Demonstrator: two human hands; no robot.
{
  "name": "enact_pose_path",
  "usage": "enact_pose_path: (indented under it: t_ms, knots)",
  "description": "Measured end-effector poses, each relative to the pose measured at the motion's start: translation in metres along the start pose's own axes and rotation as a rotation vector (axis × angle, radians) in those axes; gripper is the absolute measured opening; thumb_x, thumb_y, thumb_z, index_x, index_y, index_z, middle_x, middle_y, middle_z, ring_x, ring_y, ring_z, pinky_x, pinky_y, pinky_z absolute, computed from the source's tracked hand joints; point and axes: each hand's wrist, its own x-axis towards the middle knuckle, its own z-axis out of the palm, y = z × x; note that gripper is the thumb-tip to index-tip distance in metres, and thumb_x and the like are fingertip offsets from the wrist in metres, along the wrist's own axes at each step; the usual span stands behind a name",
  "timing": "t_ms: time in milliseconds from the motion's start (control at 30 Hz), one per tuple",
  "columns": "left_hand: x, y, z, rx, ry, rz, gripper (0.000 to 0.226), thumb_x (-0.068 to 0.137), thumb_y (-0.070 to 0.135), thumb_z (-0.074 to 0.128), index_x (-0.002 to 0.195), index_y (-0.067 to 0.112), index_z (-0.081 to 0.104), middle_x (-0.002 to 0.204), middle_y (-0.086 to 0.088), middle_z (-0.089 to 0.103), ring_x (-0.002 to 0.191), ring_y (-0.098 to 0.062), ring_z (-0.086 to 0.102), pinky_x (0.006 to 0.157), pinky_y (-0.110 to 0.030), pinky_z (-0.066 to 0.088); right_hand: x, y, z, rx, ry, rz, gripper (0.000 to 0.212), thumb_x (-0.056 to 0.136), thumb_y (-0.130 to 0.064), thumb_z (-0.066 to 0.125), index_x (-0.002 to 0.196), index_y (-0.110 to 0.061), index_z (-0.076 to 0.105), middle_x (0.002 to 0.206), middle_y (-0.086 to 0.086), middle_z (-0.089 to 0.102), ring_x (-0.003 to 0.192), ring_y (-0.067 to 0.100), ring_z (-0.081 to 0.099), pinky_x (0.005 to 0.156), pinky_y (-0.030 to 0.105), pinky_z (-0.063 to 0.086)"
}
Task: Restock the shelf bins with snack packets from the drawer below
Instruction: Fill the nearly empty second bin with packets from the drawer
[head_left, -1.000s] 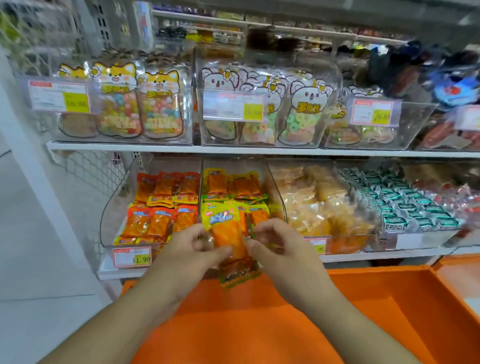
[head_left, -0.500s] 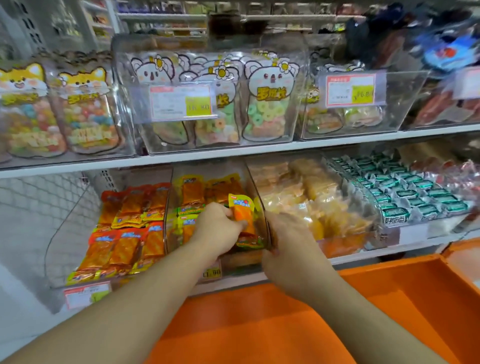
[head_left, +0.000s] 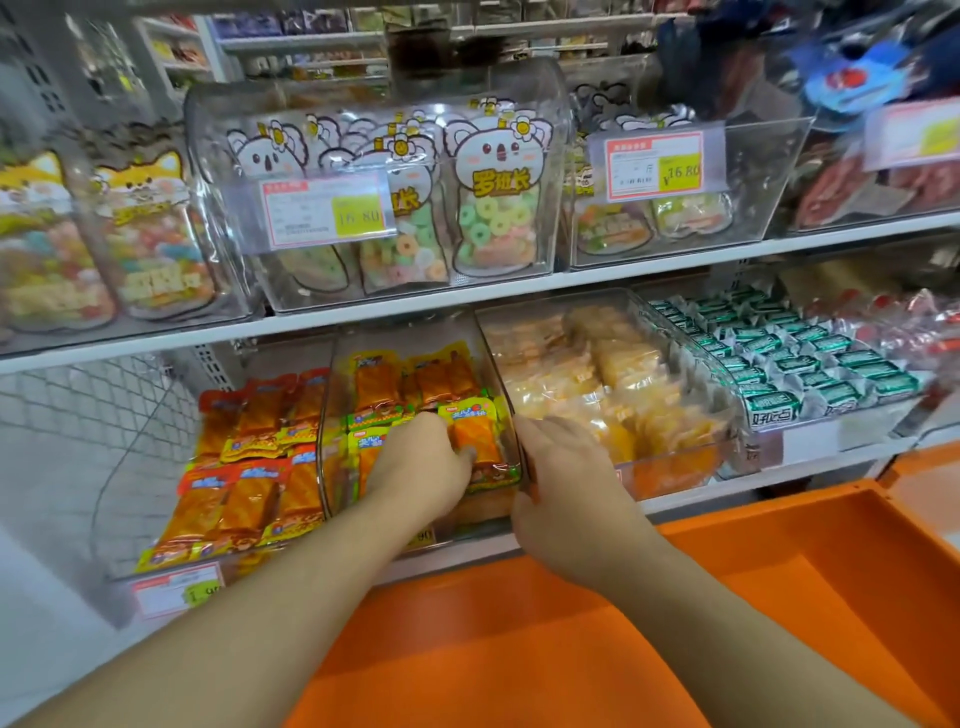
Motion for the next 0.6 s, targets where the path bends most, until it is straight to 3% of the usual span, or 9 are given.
enact_pose_path:
  t_ms: [100,200,333,467,600]
  knots:
    - [-0.003,-0.002,-0.001,0.022,-0.044,0.026,0.025,0.090,0.047,0.063,0.088,0.023,0.069,0.091,-0.002,0.070,0.087,-0.028,0.067,0.076,-0.042,0.060,-0.002,0.001,-0.002,0.006,0.006,0.000,0.050,0.070,-0.018,0.054,0.121,-0.019,0.053,0.115,-0.009,0.055,0.119,0.020,0.043,0.104,0.041,0.044]
    - [-0.008,-0.004,-0.005,0.055,-0.077,0.001,0.034,0.092,0.050,0.055,0.111,0.029,0.073,0.114,-0.004,0.069,0.114,-0.034,0.057,0.095,-0.046,0.054,-0.004,0.002,-0.004,0.012,-0.018,-0.010,0.060,0.072,-0.019,0.054,0.132,-0.019,0.051,0.127,-0.008,0.057,0.132,0.023,0.041,0.111,0.044,0.041]
    - [-0.028,0.002,-0.018,0.023,0.001,0.058,0.045,0.100,0.044,0.054,0.142,0.027,0.058,0.141,-0.005,0.056,0.136,-0.033,0.041,0.112,-0.046,0.040,-0.011,-0.002,-0.010,0.003,0.021,-0.049,0.063,0.077,-0.018,0.056,0.140,-0.018,0.050,0.138,-0.005,0.052,0.136,0.023,0.038,0.114,0.043,0.039]
    - [-0.073,-0.009,-0.029,-0.150,0.141,0.257,0.029,0.102,0.036,0.056,0.129,0.031,0.067,0.129,0.006,0.061,0.124,-0.017,0.048,0.103,-0.032,0.040,-0.036,-0.016,-0.013,0.028,0.059,-0.133,0.048,0.091,-0.017,0.059,0.138,-0.016,0.052,0.135,0.001,0.052,0.126,0.022,0.044,0.105,0.036,0.045]
    - [-0.131,-0.052,-0.014,-0.321,0.124,0.385,0.013,0.099,0.024,0.064,0.109,0.026,0.072,0.107,0.012,0.062,0.096,0.002,0.058,0.080,-0.005,0.039,-0.066,-0.017,0.011,0.043,-0.108,-0.128,0.042,0.095,-0.024,0.062,0.136,-0.017,0.053,0.134,0.001,0.053,0.123,0.023,0.051,0.099,0.040,0.049]
